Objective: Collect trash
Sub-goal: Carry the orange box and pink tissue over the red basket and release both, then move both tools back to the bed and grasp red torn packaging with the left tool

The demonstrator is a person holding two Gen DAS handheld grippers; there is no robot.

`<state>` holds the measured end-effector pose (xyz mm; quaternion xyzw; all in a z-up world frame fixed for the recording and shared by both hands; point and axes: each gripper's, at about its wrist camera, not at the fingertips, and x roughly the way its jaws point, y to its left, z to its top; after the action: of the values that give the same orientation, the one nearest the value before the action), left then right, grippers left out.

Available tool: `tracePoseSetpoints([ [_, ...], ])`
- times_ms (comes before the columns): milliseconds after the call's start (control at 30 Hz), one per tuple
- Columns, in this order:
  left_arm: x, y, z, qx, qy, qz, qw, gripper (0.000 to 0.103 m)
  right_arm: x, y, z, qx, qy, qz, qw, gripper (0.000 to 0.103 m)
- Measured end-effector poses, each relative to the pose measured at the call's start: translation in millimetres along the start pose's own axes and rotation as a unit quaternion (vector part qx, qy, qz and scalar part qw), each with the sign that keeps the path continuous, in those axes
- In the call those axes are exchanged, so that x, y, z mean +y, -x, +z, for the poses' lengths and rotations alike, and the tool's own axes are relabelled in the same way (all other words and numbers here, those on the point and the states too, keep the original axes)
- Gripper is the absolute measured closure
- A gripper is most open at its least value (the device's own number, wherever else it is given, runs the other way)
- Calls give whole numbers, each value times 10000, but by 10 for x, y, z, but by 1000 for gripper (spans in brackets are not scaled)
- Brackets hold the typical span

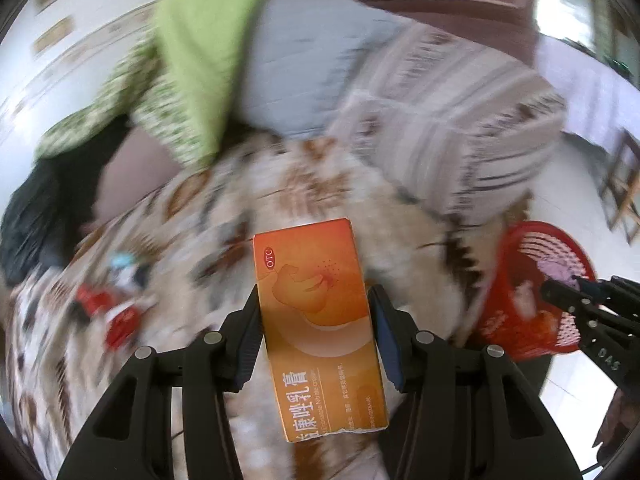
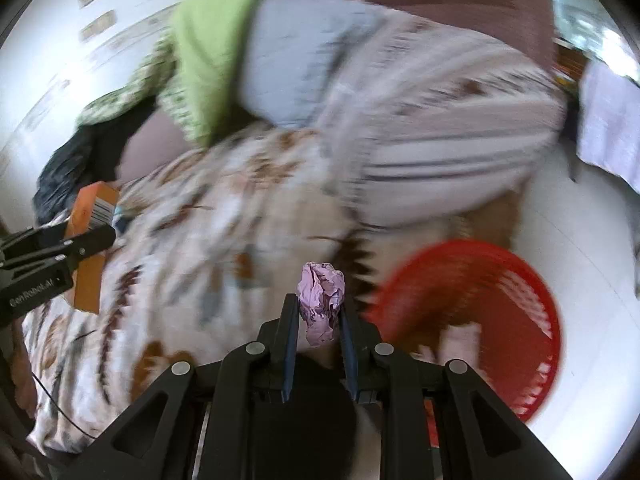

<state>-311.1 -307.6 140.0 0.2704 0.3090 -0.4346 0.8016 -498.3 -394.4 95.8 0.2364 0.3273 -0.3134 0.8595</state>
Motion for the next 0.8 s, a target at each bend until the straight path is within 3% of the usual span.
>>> tracePoseSetpoints([
  [200, -726, -198, 324, 141, -421, -822, 9956, 54, -674, 40, -100, 74, -570, -463, 9973, 82],
  [433, -1486, -487, 648, 555, -635, -1877, 9786, 52, -1110, 47, -167, 86, -976, -658, 9930, 82],
  [500, -1633, -544, 668, 586, -724, -2000, 9754, 32, -1202, 33, -178, 86, -1083, -607, 9922, 79],
  [533, -1655, -544, 663, 565, -730, -2016, 9751, 28, -1208, 34, -187, 85, -1107, -604, 9920, 70],
  [567, -1681, -548, 656, 534, -726, -2000, 9756, 26, -1232, 28, -192, 74, -1133, -608, 9917, 54],
  [633, -1696, -562, 646, 558, -710, -2003, 9756, 26, -1259, 17, -204, 36, -1194, -616, 9909, 37],
  [800, -1460, -526, 614, 523, -568, -1821, 9802, 26, -1211, 6, -165, 2, -1201, -566, 9911, 37],
])
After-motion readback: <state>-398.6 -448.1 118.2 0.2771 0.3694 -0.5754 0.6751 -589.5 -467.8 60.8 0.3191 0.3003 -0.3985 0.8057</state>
